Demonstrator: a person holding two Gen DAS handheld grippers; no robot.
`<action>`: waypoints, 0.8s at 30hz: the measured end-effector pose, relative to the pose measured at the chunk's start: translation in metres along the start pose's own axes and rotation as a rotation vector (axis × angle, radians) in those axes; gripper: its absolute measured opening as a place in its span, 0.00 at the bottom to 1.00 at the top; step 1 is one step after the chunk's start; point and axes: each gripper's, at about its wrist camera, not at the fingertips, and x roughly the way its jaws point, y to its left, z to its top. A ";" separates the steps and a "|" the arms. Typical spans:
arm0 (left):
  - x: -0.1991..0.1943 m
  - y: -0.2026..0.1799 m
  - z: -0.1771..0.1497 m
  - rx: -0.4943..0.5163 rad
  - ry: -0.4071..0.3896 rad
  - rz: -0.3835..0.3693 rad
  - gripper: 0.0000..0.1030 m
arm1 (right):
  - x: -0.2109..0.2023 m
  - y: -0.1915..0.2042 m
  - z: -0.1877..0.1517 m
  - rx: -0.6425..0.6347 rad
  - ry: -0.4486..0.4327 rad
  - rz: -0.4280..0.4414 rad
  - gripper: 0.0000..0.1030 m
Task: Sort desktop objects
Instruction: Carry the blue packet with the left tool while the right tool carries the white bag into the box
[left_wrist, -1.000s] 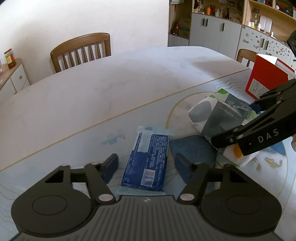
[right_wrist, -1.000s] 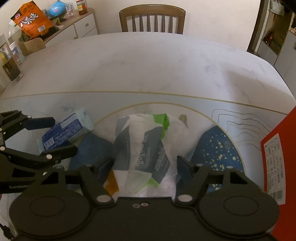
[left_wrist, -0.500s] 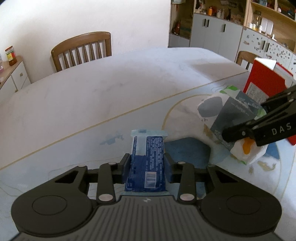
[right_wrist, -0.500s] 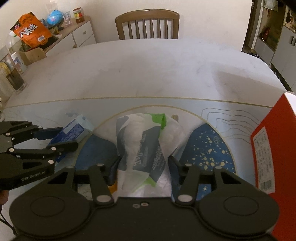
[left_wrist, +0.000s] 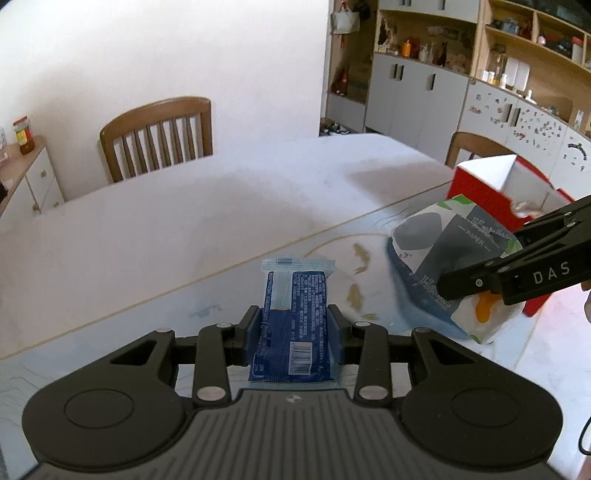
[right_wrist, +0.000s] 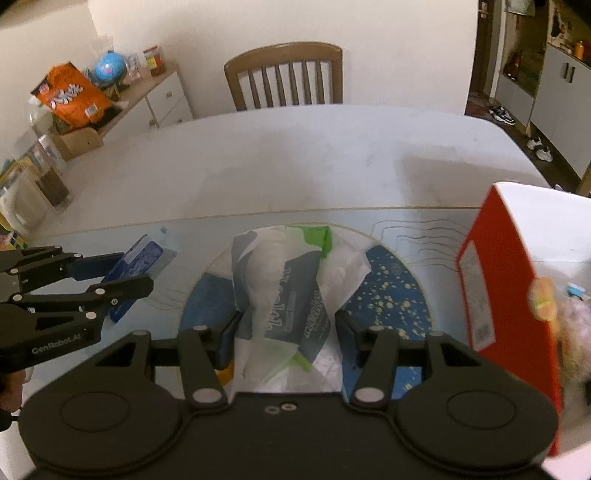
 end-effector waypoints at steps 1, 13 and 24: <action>-0.004 -0.003 0.001 0.005 -0.004 -0.006 0.35 | -0.005 -0.001 -0.001 0.003 -0.005 0.001 0.52; -0.042 -0.043 0.017 0.062 -0.052 -0.071 0.35 | -0.065 -0.016 -0.021 0.044 -0.070 -0.004 0.52; -0.058 -0.097 0.034 0.120 -0.099 -0.129 0.35 | -0.110 -0.058 -0.043 0.083 -0.099 -0.027 0.52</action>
